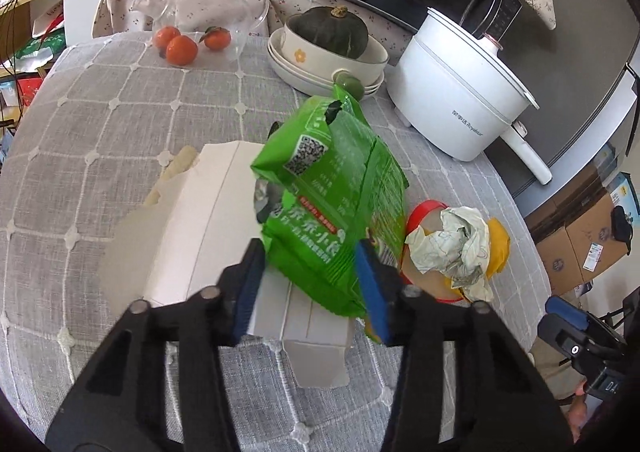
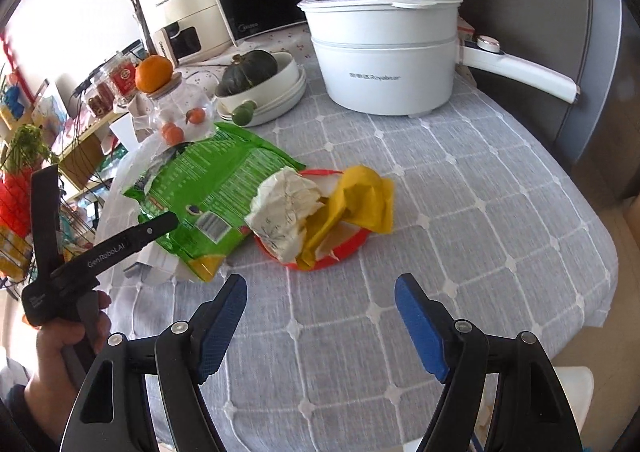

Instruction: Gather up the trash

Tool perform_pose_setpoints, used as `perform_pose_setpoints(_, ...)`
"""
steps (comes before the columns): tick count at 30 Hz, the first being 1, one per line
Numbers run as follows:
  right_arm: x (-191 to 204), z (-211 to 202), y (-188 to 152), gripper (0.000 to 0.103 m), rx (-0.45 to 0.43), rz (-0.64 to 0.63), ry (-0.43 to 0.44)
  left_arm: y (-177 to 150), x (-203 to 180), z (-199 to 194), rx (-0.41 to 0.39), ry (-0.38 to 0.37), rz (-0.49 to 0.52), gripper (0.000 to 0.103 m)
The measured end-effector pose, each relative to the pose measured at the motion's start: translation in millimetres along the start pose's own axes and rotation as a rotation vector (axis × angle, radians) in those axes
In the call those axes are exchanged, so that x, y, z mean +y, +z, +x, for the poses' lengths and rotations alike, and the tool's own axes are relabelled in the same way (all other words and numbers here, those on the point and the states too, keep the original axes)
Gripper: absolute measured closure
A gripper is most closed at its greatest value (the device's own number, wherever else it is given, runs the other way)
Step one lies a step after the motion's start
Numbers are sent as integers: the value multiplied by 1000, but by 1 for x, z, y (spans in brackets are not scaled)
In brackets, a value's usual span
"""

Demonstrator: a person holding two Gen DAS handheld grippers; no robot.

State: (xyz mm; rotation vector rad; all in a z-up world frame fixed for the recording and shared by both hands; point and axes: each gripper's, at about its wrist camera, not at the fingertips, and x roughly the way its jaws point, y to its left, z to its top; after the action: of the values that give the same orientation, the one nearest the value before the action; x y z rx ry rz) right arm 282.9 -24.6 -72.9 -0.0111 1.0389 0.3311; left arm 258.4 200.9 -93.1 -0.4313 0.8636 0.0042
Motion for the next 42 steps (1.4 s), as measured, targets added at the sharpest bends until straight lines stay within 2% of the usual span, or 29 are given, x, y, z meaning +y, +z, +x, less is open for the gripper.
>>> perform_pose_setpoints(1, 5, 4, 2, 25, -10, -10, 8, 0, 0, -2, -1, -10, 2, 86)
perform_pose_setpoints(2, 9, 7, 5, 25, -18, -16, 16, 0, 0, -4, -3, -9, 6, 92)
perform_pose_setpoints(7, 25, 26, 15, 26, -54, -35, 37, -4, -8, -26, -24, -18, 57, 98)
perform_pose_setpoints(11, 28, 42, 20, 27, -62, -26, 24, -8, -8, -51, -47, -13, 88, 100)
perform_pose_setpoints(16, 25, 66, 23, 35, -46, 8, 35, -12, -2, -71, -61, 2, 90, 100)
perform_pose_setpoints(18, 22, 73, 21, 44, -35, 36, 70, -15, 0, -75, -61, 9, 90, 100)
perform_pose_setpoints(20, 18, 79, 18, 75, -16, 66, 91, -16, 2, -78, -59, 12, 87, 100)
perform_pose_setpoints(26, 8, 64, 13, 94, -42, 99, 138, -17, -2, -92, -81, -2, 83, 101)
perform_pose_setpoints(30, 7, 38, 14, 95, -81, 85, 181, -19, -13, -105, -104, -31, 91, 101)
perform_pose_setpoints(38, 7, -20, 8, 95, -138, -2, 197, -30, -34, -129, -135, -69, 119, 101)
perform_pose_setpoints(42, -1, -28, 2, 95, -111, -23, 153, -37, -38, -136, -137, -71, 116, 102)
